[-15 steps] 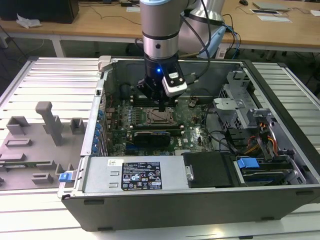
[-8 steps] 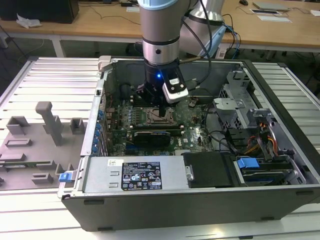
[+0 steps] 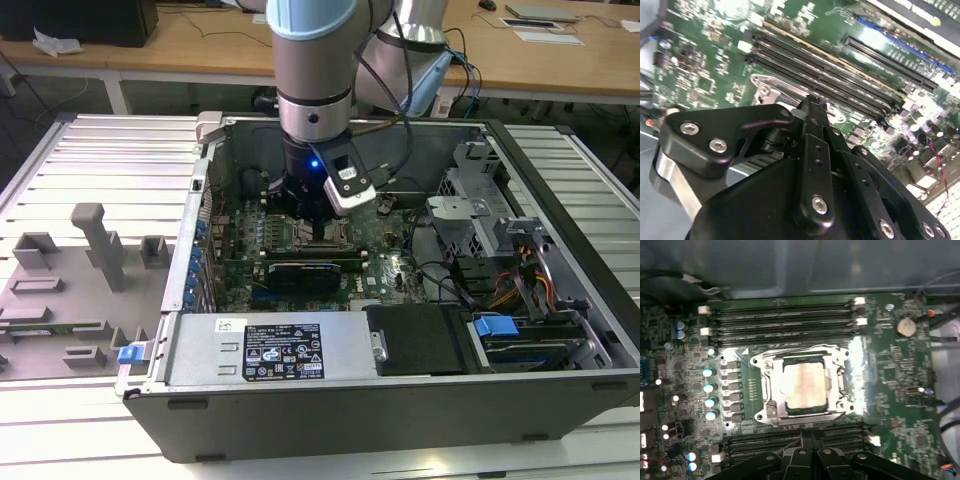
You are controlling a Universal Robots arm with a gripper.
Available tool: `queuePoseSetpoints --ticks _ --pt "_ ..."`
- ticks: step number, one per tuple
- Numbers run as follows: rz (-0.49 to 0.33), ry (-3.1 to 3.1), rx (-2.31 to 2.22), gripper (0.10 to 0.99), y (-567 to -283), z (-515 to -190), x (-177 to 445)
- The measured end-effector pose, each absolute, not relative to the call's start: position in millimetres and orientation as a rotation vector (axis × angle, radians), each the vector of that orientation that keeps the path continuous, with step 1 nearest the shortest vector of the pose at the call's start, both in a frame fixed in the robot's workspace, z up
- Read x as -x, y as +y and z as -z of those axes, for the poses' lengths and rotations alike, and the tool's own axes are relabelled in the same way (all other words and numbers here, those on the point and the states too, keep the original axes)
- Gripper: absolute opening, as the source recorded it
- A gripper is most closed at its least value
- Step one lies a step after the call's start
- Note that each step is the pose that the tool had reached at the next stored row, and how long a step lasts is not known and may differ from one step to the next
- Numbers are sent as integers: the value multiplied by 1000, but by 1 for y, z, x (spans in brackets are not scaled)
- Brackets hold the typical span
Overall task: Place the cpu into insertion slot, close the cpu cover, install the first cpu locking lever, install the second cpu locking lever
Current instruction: 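Install the second cpu locking lever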
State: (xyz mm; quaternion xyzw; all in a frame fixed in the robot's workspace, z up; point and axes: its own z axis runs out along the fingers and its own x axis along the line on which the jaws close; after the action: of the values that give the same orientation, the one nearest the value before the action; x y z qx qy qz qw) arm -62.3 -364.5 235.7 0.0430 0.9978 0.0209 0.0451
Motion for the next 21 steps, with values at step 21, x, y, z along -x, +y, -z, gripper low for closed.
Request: queuePoseSetpoints --ticks 21 --pt "-301 3042 -109 106 -388 -210 92"
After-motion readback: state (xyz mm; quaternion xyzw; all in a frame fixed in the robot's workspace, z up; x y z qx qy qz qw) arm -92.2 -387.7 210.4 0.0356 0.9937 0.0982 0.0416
